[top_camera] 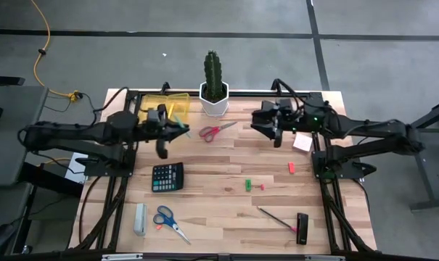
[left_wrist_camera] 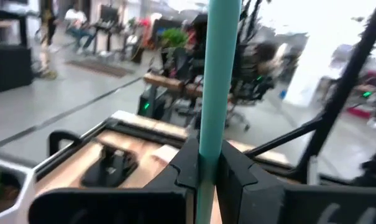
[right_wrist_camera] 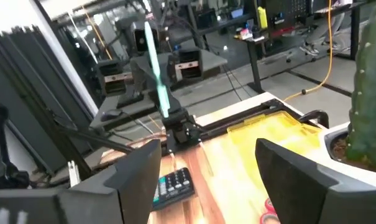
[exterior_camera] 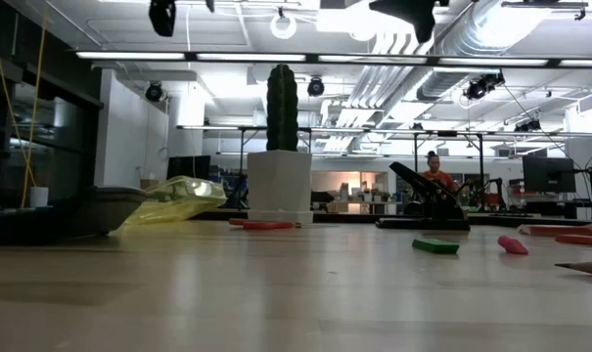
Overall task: Pack school essentials
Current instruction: Put the blue pen into the transparent yellow supply box
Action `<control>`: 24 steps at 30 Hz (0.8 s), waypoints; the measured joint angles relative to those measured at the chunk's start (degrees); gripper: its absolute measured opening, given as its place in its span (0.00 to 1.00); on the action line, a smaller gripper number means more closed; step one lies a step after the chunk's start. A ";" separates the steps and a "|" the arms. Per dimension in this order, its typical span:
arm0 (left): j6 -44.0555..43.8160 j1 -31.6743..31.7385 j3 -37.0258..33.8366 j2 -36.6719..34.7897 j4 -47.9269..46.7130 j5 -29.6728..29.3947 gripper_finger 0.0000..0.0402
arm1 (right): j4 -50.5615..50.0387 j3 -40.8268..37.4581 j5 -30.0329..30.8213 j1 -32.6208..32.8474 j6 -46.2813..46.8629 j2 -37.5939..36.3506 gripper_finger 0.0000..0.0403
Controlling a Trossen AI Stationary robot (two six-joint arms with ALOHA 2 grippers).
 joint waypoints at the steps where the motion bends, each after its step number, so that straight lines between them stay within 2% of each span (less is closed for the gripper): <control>1: -0.06 -0.33 -0.69 -0.89 0.30 -0.13 0.03 | 1.17 -0.90 0.16 0.16 0.04 -0.50 0.63; 5: -0.11 -0.77 -0.93 -2.28 0.34 -1.96 0.03 | 5.51 -2.76 0.29 0.68 0.08 -1.13 0.63; 12: -1.38 -0.58 -0.93 -2.32 -0.20 -3.41 0.03 | 5.97 -2.80 0.29 0.68 0.11 -1.10 0.63; 14: -4.01 -0.64 -0.93 -2.27 -2.15 -8.12 0.03 | 5.91 -2.80 0.31 0.68 0.12 -1.10 0.63; 17: -7.48 0.22 -0.93 -1.98 -6.80 -19.03 0.03 | 5.34 -2.81 0.37 0.68 0.13 -1.10 0.63; 18: -9.09 1.34 -0.73 -1.51 -8.55 -21.79 0.03 | 5.01 -2.82 0.77 0.68 0.14 -1.10 0.63; 20: -12.14 4.58 0.42 -0.40 -13.58 -23.36 0.03 | 4.53 -2.82 1.93 0.68 0.15 -1.10 0.63; 24: -15.91 14.49 4.34 3.09 -24.72 -19.41 0.03 | 3.97 -2.82 3.11 0.68 0.17 -1.10 0.63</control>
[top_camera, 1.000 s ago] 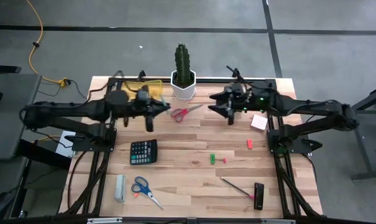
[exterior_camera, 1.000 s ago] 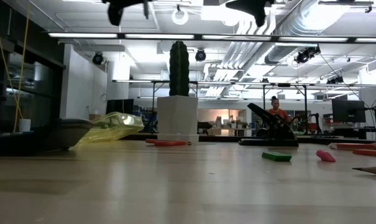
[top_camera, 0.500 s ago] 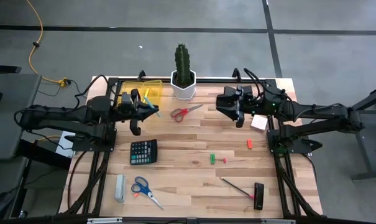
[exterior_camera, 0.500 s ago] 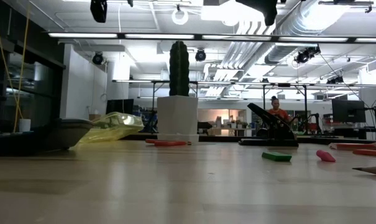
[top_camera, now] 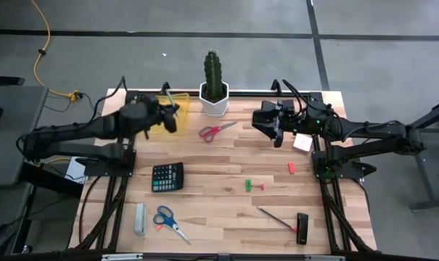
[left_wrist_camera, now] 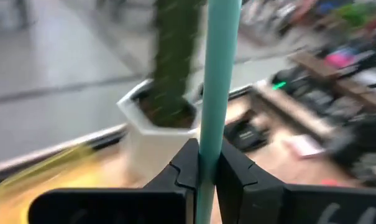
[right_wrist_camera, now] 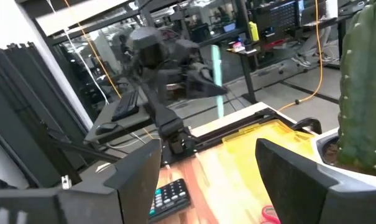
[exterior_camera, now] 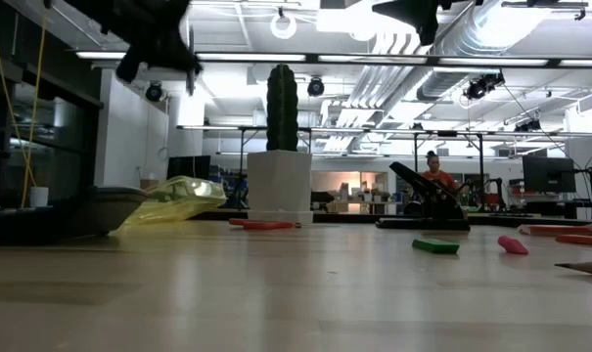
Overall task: Pack school essentials
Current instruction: Put the blue pen into the transparent yellow supply box
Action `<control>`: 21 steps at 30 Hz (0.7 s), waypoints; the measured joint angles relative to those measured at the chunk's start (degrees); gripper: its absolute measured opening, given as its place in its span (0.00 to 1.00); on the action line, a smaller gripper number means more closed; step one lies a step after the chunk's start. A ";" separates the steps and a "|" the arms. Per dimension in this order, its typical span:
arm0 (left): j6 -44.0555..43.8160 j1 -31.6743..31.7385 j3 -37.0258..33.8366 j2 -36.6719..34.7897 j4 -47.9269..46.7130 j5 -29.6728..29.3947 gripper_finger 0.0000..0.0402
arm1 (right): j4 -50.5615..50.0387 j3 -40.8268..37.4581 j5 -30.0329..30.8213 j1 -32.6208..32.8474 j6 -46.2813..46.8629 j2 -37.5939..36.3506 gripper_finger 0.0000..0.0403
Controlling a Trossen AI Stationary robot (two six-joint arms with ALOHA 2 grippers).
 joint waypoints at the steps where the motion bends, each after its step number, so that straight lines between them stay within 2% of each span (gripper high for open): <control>1: -0.58 2.90 0.91 1.41 -3.24 1.79 0.03 | 0.03 0.00 0.00 0.00 0.20 0.00 0.63; 4: 0.29 11.22 3.00 6.86 -9.14 7.45 0.03 | -0.09 0.00 0.00 0.00 2.47 0.00 0.63; 8: 0.65 20.71 3.41 16.20 -10.39 17.08 0.03 | -0.25 0.00 0.00 0.00 2.81 0.02 0.63; 11: -0.54 25.42 3.41 23.89 -10.24 22.68 0.03 | -0.35 0.00 0.00 0.00 4.05 0.02 0.63; 16: 0.63 29.00 3.38 33.86 -9.67 26.84 0.03 | -0.56 0.00 0.00 0.00 5.59 0.02 0.63; 21: 2.55 29.16 3.38 38.09 -9.27 26.98 0.04 | -0.62 0.00 0.00 0.00 6.02 0.02 0.63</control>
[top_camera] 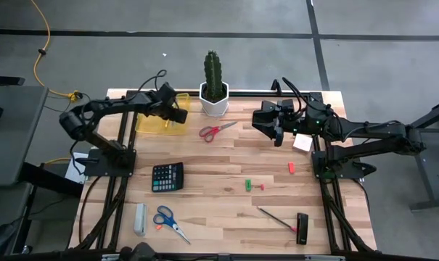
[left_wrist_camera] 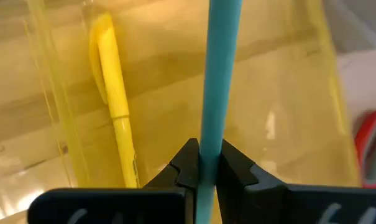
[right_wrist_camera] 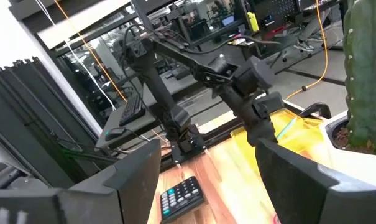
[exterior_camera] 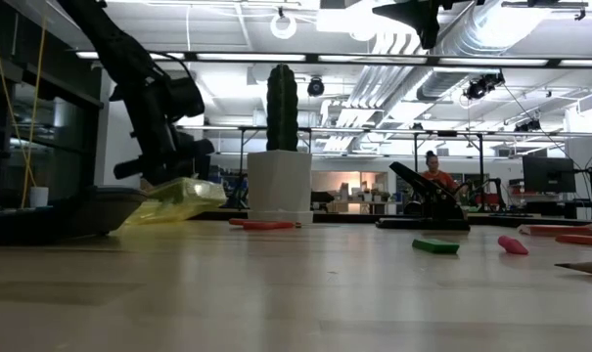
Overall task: Pack school essentials
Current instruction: Put the blue pen into the transparent yellow supply box, then put the orange eraser into the transparent yellow supply box
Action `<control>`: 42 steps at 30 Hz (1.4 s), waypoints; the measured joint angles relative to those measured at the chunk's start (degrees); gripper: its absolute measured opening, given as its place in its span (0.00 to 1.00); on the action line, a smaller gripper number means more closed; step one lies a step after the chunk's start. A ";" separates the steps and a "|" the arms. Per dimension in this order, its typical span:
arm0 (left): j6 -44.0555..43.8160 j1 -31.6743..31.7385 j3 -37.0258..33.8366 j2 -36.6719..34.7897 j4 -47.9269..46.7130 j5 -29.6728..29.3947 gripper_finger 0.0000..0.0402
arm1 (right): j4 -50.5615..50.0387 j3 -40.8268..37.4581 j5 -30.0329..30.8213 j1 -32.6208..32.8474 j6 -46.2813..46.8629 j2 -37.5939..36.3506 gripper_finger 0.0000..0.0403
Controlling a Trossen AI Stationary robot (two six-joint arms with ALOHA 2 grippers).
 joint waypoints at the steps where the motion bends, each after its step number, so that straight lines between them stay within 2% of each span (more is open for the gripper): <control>1: 0.36 -0.06 0.00 0.14 0.06 0.02 0.04 | 0.00 0.00 0.00 0.00 0.00 0.00 0.63; 8: 3.42 -0.37 0.00 0.18 0.38 -0.76 0.15 | 0.00 0.00 0.09 0.00 -0.04 0.01 0.63; 16: 3.54 -0.09 0.00 -1.00 0.02 -0.42 0.38 | 0.00 0.00 1.08 0.00 -0.17 0.00 0.63; 22: 4.50 0.86 4.10 -6.48 -2.69 1.46 0.49 | 0.00 0.00 1.07 0.00 -0.17 0.00 0.63; 28: 3.96 -0.72 9.89 -16.12 -1.41 3.43 0.51 | 0.00 0.00 1.07 0.01 -0.17 0.01 0.63; 34: 2.91 -10.38 8.61 -28.87 11.39 3.20 0.51 | 0.02 0.00 1.07 0.02 -0.23 0.02 0.63; 38: 1.90 -20.88 5.43 -34.67 19.64 -0.55 0.51 | 0.02 0.00 1.07 0.04 -1.14 0.02 0.63; 42: 5.73 -31.96 0.36 -37.98 30.54 -4.52 0.51 | 0.04 0.00 0.97 0.07 -1.24 0.02 0.63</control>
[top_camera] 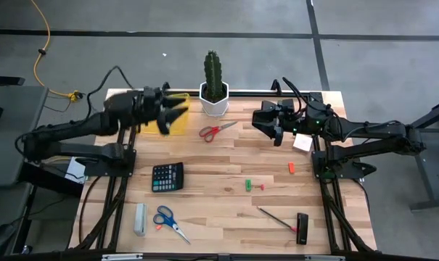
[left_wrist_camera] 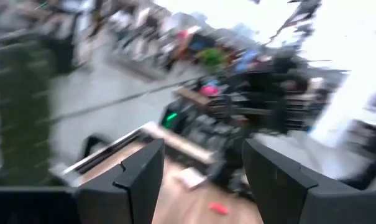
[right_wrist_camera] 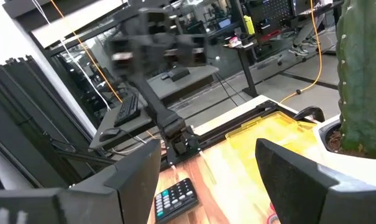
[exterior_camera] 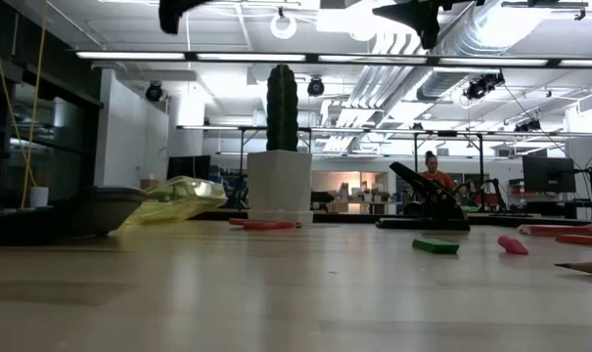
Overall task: Pack school essentials
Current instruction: Put the orange eraser into the transparent yellow supply box
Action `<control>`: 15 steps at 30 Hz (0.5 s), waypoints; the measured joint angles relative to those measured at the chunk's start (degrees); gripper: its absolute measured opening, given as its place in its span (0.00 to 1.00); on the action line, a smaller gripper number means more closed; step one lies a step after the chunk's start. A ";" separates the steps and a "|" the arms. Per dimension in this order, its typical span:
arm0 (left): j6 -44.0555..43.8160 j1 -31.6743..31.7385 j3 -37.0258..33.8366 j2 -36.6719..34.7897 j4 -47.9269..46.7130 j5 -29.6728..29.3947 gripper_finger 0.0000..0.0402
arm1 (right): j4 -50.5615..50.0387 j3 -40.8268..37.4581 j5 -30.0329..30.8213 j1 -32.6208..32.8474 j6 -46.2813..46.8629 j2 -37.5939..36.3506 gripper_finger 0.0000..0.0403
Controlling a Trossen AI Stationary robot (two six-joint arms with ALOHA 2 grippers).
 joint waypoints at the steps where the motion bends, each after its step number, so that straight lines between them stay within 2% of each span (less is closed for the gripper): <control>1: 1.04 -2.46 -1.04 -0.29 1.92 -1.22 0.51 | -0.02 0.00 -0.33 -0.02 -0.05 0.00 0.63; 6: 2.94 -10.50 -3.86 -0.23 5.46 -8.50 0.51 | 0.13 -0.02 -0.98 0.00 -0.52 0.00 0.63; 15: 8.17 -11.93 -3.86 -0.27 6.94 -9.35 0.51 | 0.29 -0.02 -0.99 0.00 -0.71 0.00 0.63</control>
